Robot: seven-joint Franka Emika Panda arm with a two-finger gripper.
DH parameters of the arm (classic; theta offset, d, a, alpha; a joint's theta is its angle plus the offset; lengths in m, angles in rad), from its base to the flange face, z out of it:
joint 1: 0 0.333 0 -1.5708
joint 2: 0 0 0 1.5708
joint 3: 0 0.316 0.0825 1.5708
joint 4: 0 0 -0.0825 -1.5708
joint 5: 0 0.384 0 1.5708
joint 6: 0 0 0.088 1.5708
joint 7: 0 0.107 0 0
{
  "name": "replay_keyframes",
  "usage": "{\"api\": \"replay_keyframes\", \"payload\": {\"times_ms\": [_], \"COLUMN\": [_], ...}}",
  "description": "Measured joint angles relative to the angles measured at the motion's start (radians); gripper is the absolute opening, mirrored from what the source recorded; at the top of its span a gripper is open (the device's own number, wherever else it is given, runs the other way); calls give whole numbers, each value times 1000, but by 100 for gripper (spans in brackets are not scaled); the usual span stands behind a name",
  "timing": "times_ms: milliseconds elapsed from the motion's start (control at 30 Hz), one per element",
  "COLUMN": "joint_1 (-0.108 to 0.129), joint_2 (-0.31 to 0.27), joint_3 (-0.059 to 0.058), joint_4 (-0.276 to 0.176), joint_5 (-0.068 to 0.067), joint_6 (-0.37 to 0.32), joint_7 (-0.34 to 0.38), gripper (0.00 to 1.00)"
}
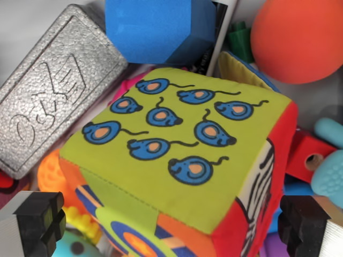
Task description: Pick an object from the bin
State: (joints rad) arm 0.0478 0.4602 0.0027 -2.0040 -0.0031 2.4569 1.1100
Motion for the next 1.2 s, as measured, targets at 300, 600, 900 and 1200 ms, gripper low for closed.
{"api": "replay_keyframes", "payload": {"times_ms": [300,600,900,1200], "joint_1": [0,0,0,0], "joint_2": [21,21,21,21], "joint_3": [0,0,0,0], "joint_4": [0,0,0,0], "joint_5": [0,0,0,0], "joint_6": [22,23,23,23], "joint_7": [0,0,0,0], "gripper": [0,0,0,0]}}
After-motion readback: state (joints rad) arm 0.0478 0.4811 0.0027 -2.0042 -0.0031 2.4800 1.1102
